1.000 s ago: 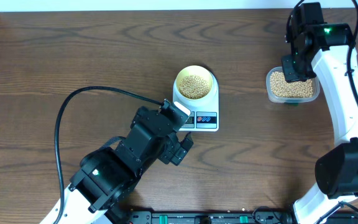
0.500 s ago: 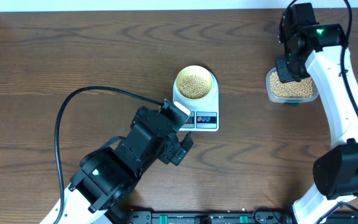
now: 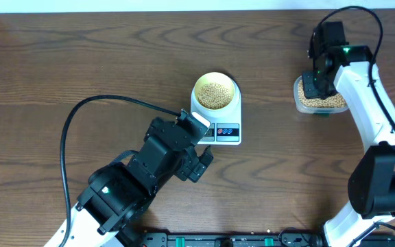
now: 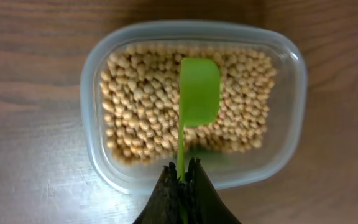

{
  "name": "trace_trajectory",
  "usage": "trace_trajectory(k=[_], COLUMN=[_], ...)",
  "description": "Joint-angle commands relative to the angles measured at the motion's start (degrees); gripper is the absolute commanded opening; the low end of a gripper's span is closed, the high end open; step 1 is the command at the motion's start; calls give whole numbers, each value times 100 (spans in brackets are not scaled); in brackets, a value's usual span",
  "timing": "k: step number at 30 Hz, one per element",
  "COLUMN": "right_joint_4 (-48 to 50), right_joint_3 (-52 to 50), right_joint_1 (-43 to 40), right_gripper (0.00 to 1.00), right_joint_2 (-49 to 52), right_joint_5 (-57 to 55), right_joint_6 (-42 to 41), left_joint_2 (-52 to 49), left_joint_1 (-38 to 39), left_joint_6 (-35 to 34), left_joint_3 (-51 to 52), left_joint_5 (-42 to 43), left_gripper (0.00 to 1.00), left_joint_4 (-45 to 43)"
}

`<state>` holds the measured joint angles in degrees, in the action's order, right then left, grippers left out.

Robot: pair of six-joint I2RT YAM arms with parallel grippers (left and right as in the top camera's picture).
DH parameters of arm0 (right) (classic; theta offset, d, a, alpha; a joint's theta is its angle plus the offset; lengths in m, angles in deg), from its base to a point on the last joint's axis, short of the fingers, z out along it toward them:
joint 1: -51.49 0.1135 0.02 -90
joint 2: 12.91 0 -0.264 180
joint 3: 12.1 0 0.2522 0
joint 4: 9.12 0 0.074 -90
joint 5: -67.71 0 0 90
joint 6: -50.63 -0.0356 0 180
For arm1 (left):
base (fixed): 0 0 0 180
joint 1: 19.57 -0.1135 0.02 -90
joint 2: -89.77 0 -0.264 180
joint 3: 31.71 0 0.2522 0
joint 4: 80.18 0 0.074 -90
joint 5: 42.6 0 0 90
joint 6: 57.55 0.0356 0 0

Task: Scoop item into bowl and weigh 50g on scale
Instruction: 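Lower the green scoop into the tub with the right gripper, then release the scoop in the tub and withdraw the right gripper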

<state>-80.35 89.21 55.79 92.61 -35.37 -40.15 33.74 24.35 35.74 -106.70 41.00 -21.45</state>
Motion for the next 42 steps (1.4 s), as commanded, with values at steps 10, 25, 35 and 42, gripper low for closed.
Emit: trace_trajectory(k=[10,25,35,42], right_joint_4=[564,509,-201,-72], right_joint_3=[-664,-129,-142,-1606], right_joint_1=[-133,-131,-15,122], right_gripper=[1,99,99,99], right_joint_2=[22,-584,-2573,-4579], right_joint_5=[166,579,789,787], right_joint_6=[-153,219,367,269], left_joint_2=[31,31,31,31], left_joint_1=[-24,-24,-24,-24], left_joint_6=[79,79,79,79], left_joint_3=[-173,-173,-173,-173], left_joint_5=[-74,-74,-74,-74], left_gripper=[98,98,98,98], left_joint_4=[-7,-9,-9,-7])
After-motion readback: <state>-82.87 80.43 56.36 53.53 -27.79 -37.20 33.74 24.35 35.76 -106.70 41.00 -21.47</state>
